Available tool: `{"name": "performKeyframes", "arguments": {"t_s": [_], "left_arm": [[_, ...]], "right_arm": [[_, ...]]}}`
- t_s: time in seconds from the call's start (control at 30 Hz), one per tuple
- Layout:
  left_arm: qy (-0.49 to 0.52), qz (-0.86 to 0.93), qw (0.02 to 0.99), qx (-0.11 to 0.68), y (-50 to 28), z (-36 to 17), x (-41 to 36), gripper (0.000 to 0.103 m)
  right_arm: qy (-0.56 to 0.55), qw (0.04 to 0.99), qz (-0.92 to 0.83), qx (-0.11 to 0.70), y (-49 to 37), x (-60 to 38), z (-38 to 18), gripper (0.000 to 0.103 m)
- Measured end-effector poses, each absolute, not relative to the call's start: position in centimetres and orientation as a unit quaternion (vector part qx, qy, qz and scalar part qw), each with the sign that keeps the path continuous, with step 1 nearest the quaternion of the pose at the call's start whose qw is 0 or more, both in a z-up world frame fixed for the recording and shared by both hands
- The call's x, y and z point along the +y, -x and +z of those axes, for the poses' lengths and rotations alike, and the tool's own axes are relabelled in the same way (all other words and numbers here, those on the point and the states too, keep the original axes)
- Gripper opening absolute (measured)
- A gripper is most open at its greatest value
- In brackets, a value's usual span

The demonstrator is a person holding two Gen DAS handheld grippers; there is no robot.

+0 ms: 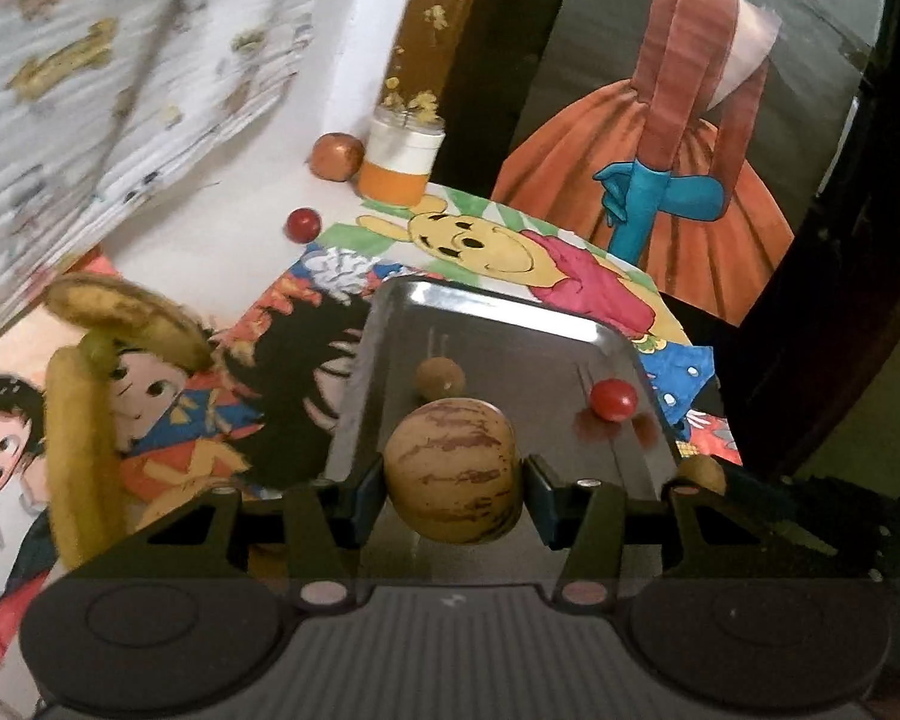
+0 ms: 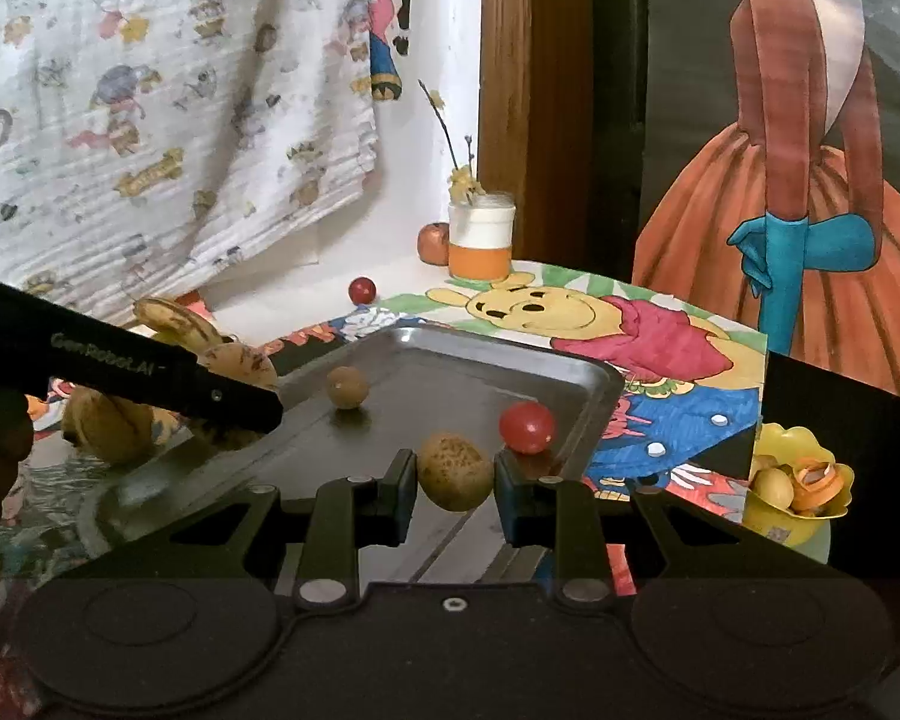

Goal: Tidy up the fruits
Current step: 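Carry both fruits over the tray and open both tools to release them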

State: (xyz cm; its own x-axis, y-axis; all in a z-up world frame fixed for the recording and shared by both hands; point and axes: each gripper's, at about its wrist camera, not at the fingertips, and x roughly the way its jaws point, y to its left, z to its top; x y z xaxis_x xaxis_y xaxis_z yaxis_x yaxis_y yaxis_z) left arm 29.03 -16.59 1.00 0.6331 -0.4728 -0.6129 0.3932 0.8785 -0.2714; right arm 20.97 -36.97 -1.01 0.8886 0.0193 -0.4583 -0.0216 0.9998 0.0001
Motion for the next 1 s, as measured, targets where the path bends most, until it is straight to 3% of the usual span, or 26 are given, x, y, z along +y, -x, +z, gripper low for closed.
{"name": "performKeyframes", "arguments": {"t_s": [0.3,0.63,0.83,1.0], "left_arm": [[-0.008,-0.24,0.898,0.37,-30.1,-0.3,-20.0,0.054],[-0.003,-0.235,0.895,0.378,-30.6,-0.7,-20.0,0.054],[0.005,-0.235,0.897,0.374,-30.4,-0.4,-19.7,0.056],[0.008,-0.238,0.901,0.362,-29.8,0.5,-19.3,0.063]], "right_arm": [[0.014,0.965,0.007,0.262,-22.1,-37.4,-2.5,0.03],[0.015,0.964,0.01,0.264,-22.2,-37.2,-2.7,0.03],[0.011,0.966,0.01,0.257,-21.6,-37.1,-2.5,0.037],[0.005,0.969,0.005,0.246,-20.3,-37.1,-1.8,0.05]]}}
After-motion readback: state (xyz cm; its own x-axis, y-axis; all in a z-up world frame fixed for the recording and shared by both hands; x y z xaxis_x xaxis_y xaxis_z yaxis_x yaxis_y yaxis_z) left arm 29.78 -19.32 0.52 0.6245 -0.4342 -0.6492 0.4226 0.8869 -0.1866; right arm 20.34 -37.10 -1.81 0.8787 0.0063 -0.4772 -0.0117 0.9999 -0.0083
